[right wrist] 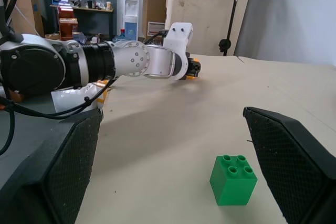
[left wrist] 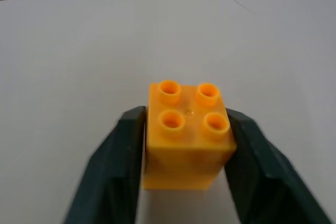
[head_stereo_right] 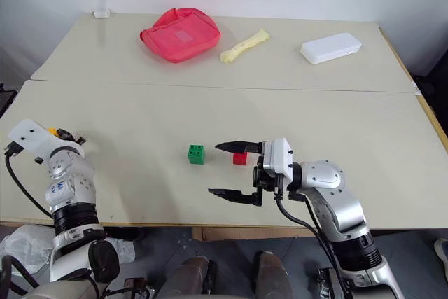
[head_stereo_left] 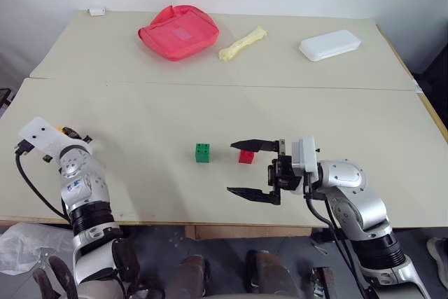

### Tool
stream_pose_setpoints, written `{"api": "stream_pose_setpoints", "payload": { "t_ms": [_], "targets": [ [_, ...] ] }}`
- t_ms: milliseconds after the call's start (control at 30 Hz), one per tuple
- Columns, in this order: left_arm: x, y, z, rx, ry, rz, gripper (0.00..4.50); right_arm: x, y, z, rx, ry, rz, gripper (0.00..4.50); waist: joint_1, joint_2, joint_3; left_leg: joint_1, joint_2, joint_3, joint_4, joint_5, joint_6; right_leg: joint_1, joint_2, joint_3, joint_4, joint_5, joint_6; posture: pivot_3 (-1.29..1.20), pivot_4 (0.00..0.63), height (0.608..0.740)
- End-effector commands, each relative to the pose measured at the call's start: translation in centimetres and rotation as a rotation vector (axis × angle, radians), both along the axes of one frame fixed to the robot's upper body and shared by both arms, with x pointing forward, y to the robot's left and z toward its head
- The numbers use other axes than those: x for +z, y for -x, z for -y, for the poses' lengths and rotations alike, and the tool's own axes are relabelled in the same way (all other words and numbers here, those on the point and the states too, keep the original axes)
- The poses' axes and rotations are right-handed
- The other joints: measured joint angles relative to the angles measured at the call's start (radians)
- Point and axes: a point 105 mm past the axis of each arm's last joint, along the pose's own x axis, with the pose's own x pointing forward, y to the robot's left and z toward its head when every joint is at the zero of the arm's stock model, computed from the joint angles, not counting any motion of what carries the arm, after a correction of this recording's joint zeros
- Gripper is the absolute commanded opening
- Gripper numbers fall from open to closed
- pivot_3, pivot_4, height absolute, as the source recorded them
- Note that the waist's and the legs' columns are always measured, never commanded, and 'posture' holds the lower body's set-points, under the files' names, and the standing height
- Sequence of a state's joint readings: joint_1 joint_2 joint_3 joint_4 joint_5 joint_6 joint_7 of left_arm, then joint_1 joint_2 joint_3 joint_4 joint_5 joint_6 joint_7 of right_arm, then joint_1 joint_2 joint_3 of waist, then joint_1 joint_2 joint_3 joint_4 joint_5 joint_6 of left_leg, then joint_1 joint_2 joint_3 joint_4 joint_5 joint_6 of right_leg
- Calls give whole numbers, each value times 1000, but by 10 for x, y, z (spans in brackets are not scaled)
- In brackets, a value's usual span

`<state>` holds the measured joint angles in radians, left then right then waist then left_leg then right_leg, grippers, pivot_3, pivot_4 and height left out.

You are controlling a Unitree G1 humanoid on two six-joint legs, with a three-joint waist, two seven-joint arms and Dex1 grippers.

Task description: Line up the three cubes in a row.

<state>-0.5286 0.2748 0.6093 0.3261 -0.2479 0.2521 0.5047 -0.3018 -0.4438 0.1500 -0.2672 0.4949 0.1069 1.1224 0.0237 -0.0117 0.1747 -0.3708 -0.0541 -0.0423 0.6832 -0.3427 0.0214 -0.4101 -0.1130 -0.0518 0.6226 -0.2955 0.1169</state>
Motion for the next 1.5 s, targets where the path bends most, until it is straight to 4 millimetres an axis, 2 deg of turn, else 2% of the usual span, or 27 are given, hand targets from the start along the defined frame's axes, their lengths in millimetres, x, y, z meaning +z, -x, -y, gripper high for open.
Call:
{"api": "stream_pose_setpoints", "payload": {
  "t_ms": [33,133,233,300,367,433,533,733,800,867,1233,1500],
  "targets": [
    [15,3,4,-64,-42,67,1514,6,4,-1,2,-18,46,4500,0,0,0,0,0,0,0,0,0,0,0,0,0,0,0,0,150,740],
    [64,-7,37,-484,-171,296,1514,10,2,7,-38,-16,60,4500,-1,0,0,0,1,0,0,0,0,0,0,0,0,0,0,0,150,740],
    [87,-2,62,-907,-228,351,1514,13,-3,27,-122,-4,58,4500,0,0,0,-1,1,-1,1,0,-1,0,-1,1,-1,0,0,0,150,740],
    [87,10,94,-1319,-302,248,1514,9,-2,43,-156,45,53,4500,-3,1,1,-1,1,-1,0,0,0,1,-1,2,-2,0,-1,0,150,740],
    [79,26,115,-1620,-407,129,1514,5,0,52,-180,72,45,4500,-4,5,1,0,1,-1,-2,0,0,1,-1,3,-3,-1,-1,0,150,740],
    [69,28,128,-1824,-550,50,1514,0,3,60,-201,101,39,4500,0,11,2,0,0,-2,-2,0,1,2,-2,4,-4,-1,-1,0,150,740],
    [54,20,142,-2019,-581,-39,1514,-4,5,65,-221,118,39,4500,2,12,2,0,-1,-1,-2,1,1,2,-1,3,-7,-1,-1,0,150,740],
    [31,3,164,-2198,-677,-132,1514,-4,10,66,-248,110,34,4500,-5,11,3,-1,0,3,-2,1,2,-1,3,0,0,0,-1,0,150,740],
    [16,3,173,-2281,-742,-195,1514,-9,16,71,-271,123,20,4500,-2,11,3,-1,-1,3,-2,1,3,-1,4,0,0,0,0,0,150,740],
    [10,1,178,-2309,-779,-204,1514,-14,22,79,-305,139,10,4500,1,10,3,-1,-1,3,-2,0,4,-1,3,-1,0,0,0,0,150,740],
    [-6,0,160,-2261,-834,-312,1514,-23,32,93,-339,159,-10,4500,0,7,4,-1,-2,5,0,1,7,1,2,1,0,1,3,0,150,740],
    [0,6,145,-2291,-828,-361,1514,-20,30,96,-337,170,-6,4500,-8,7,4,1,-1,6,0,1,6,0,3,2,1,1,3,0,150,740]
  ]
}}
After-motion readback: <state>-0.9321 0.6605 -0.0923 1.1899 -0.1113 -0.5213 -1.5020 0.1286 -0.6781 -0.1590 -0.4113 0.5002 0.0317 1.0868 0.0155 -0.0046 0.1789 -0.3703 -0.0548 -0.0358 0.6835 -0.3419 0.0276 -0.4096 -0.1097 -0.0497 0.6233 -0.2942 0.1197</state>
